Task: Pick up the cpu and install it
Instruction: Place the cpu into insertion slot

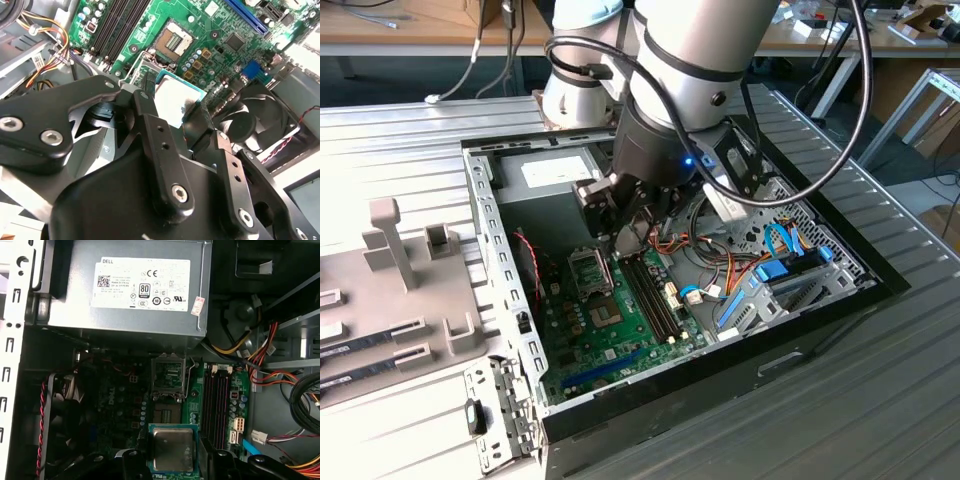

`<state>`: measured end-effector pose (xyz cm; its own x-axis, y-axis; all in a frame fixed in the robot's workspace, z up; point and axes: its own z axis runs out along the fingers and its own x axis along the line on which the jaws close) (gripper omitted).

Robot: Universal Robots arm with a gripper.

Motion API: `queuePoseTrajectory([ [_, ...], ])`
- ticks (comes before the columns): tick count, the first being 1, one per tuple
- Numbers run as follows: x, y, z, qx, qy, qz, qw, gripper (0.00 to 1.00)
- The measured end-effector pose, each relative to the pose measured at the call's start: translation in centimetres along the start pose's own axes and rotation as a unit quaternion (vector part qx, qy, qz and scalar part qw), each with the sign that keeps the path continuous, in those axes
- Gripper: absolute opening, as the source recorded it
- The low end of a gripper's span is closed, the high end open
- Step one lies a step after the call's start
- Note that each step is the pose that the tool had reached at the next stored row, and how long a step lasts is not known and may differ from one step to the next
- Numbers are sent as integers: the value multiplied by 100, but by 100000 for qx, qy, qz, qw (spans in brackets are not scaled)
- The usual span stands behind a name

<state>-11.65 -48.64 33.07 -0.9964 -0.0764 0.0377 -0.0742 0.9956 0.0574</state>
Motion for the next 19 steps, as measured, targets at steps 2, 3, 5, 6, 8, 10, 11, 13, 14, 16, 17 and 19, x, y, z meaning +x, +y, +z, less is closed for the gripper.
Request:
queuePoseTrajectory([
  [2,1,-25,16,2,3,-1,100000,47],
  [3,1,-32,21,3,3,-1,100000,47],
  [5,3,-49,31,4,4,3,100000,47],
  [6,3,-59,37,4,6,0,100000,47],
  [8,4,-76,47,4,2,0,100000,47],
  [10,5,-93,57,3,4,0,100000,47],
  [11,5,-99,61,2,3,1,100000,47],
  [13,5,-114,70,4,4,0,100000,47],
  [14,6,-121,75,1,3,0,100000,47],
  [16,6,-135,83,-1,1,-2,100000,47],
  [17,7,-142,87,1,2,0,100000,47],
  [19,8,-156,95,3,3,1,100000,47],
])
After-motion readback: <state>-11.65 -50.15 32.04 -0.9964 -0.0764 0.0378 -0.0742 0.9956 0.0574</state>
